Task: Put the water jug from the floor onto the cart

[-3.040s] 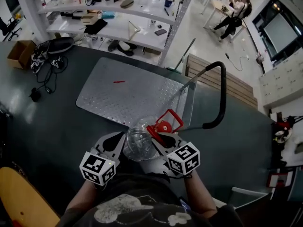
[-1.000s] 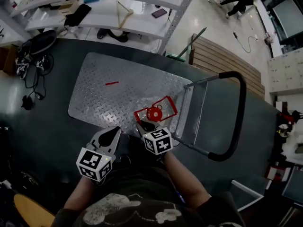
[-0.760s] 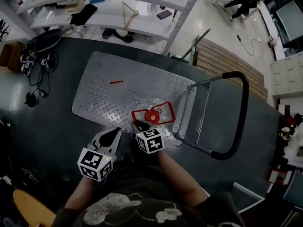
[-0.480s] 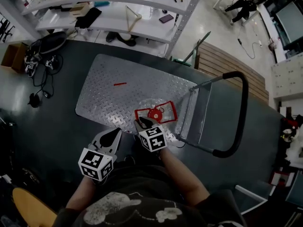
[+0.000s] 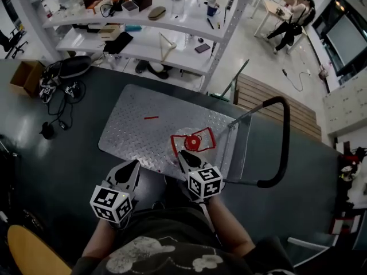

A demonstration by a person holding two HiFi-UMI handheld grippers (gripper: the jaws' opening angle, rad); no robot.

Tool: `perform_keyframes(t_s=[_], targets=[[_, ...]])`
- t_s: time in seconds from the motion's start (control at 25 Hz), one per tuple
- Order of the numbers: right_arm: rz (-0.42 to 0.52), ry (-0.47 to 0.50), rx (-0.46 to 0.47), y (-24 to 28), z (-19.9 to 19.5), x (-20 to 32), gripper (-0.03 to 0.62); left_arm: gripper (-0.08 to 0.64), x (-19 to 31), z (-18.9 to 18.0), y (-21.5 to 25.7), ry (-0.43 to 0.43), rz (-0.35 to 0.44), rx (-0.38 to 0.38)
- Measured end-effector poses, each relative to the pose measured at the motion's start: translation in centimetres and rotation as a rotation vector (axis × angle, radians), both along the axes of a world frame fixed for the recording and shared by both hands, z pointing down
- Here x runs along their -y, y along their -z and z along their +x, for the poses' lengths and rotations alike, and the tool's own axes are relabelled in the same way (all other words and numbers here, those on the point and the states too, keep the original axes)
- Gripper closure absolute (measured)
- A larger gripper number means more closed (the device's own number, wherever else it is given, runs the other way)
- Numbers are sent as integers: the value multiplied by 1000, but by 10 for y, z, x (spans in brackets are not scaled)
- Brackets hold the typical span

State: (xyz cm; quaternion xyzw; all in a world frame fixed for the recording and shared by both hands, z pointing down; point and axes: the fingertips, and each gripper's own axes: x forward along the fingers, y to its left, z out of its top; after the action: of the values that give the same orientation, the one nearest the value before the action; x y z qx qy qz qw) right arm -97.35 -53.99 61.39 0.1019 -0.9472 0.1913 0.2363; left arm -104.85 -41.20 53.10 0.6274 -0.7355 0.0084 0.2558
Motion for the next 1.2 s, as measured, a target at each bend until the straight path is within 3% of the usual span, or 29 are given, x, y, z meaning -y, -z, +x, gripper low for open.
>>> perform_keyframes(t_s=[0.16,0.4,0.76,0.96,1.2], targets=[[48,-26,30,22,26,-27,594,552,-37,5,11,-17,34,27],[75,28,18,41,74,-73,600,552,-58,29,18,-61,78,16],[62,-80,116,56,141,-80,601,552,-72,93,32,-48,130,24],[116,-90,156,78,192,-80,601,552,-81,142,40,-17,129,39],[136,-90,165,87,299,-83,601,552,-80,236,43,-21,128,52]])
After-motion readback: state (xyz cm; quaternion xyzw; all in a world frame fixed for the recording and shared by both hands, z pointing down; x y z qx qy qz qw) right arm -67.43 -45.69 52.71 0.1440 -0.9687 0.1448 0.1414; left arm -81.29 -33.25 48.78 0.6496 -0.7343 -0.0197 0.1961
